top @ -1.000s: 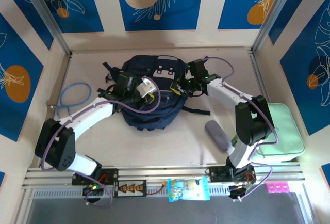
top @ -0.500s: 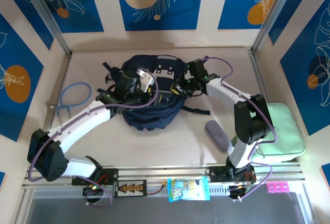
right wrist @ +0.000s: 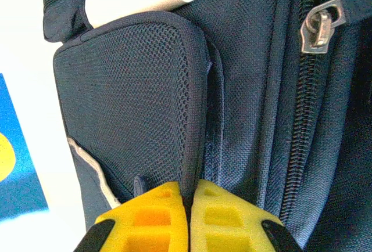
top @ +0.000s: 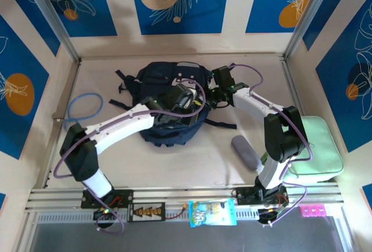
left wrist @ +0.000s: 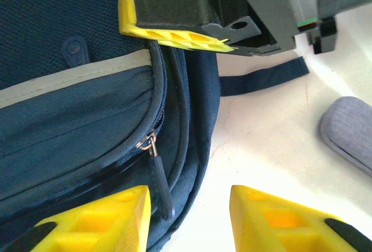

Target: Pack the student bag

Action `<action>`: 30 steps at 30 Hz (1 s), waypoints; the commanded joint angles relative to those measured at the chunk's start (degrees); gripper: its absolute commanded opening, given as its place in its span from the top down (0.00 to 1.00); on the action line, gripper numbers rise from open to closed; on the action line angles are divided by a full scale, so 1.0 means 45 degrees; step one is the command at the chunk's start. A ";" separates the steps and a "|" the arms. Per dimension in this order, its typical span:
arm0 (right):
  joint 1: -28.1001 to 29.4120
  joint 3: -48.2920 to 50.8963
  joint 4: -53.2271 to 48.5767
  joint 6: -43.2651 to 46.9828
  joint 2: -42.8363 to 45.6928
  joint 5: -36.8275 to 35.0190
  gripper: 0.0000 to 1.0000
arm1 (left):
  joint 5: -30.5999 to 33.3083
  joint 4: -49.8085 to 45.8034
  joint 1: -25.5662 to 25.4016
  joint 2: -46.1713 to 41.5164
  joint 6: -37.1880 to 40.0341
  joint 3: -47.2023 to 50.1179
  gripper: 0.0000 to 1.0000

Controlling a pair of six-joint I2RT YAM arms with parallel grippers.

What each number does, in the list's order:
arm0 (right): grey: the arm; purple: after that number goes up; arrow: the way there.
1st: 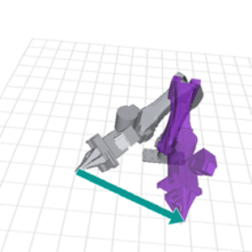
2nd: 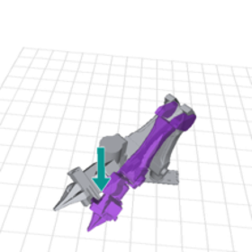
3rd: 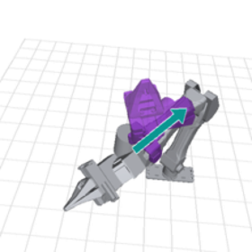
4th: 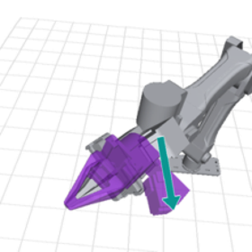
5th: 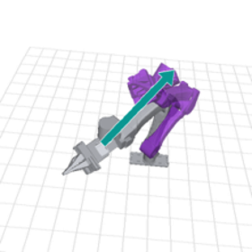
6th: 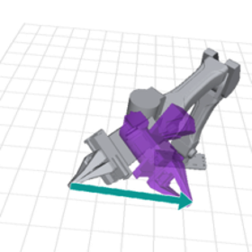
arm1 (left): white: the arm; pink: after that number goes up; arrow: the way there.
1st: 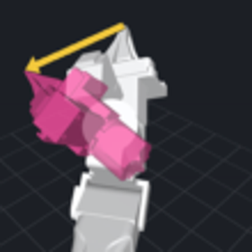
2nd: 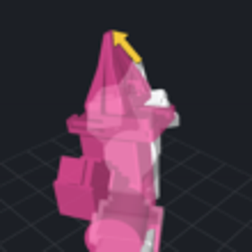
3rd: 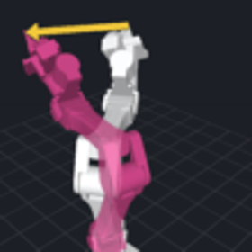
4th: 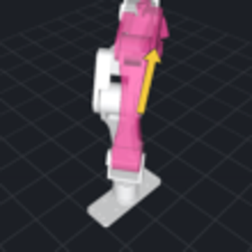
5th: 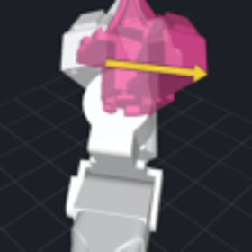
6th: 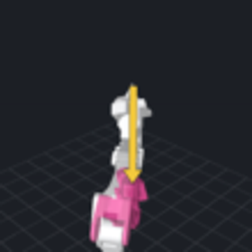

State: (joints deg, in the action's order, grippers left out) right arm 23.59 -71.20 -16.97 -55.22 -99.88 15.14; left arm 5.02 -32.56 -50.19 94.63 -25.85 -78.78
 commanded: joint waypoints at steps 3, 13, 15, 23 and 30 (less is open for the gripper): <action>-0.0016 0.0023 0.0632 -0.0175 0.0403 0.0679 0.94 | 0.0945 -0.0919 -0.0159 0.0866 -0.0160 -0.1045 0.71; -0.0063 0.0280 0.1010 -0.0335 0.0476 0.0882 0.94 | 0.1886 -0.1530 -0.0154 0.1277 -0.0154 -0.1263 0.77; -0.0087 0.0302 0.1037 -0.0342 0.0478 0.0895 0.94 | 0.1816 -0.1588 -0.0154 0.1363 -0.0170 -0.1307 0.77; -0.0126 0.0288 0.1077 -0.0375 0.0476 0.0992 0.94 | 0.1412 -0.1905 -0.0154 0.1743 -0.0231 -0.1608 0.75; -0.0149 0.0353 0.1001 -0.0336 0.0550 0.0737 0.95 | 0.1665 -0.1964 -0.0135 0.1222 -0.0326 -0.1302 1.00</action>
State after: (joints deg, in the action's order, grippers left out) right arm 23.09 -69.97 -14.22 -56.27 -99.88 16.53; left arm 11.25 -39.90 -50.54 101.54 -26.74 -84.90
